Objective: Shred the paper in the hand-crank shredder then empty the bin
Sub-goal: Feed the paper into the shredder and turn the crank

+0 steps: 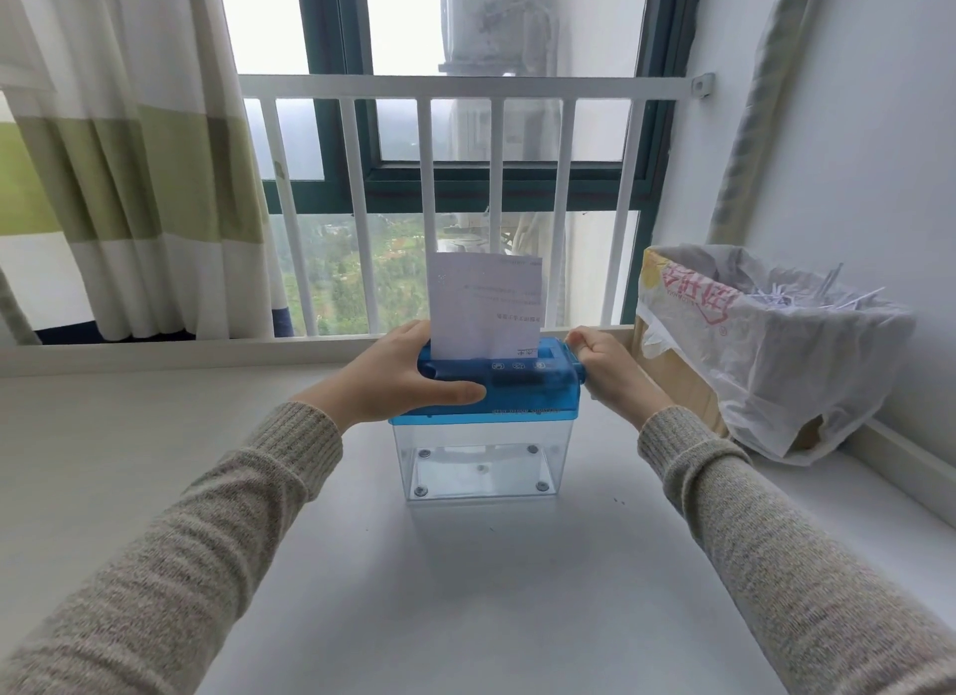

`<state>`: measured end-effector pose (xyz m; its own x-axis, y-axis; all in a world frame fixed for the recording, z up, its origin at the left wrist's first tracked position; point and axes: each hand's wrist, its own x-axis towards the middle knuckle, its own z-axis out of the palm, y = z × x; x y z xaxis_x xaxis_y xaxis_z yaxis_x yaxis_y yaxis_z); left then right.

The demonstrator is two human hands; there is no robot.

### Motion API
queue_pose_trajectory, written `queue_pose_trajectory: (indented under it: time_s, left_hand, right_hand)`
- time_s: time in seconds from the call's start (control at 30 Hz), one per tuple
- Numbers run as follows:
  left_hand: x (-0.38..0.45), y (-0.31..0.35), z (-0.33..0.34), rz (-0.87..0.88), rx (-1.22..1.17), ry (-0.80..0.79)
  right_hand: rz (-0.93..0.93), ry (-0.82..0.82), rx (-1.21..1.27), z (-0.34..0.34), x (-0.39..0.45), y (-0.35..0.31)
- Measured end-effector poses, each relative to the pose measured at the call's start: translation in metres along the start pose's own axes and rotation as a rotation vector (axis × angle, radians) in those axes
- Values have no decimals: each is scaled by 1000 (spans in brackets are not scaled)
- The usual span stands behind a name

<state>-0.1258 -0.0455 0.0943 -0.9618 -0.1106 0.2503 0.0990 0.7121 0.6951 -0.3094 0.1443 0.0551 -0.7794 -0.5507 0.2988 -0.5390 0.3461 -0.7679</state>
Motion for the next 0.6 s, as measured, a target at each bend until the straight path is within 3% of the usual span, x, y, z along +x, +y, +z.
queue_pose_trajectory:
  time_s: [0.6]
  left_hand:
    - [1, 0, 1, -18, 37, 35]
  right_hand:
    - [56, -3, 75, 23, -35, 15]
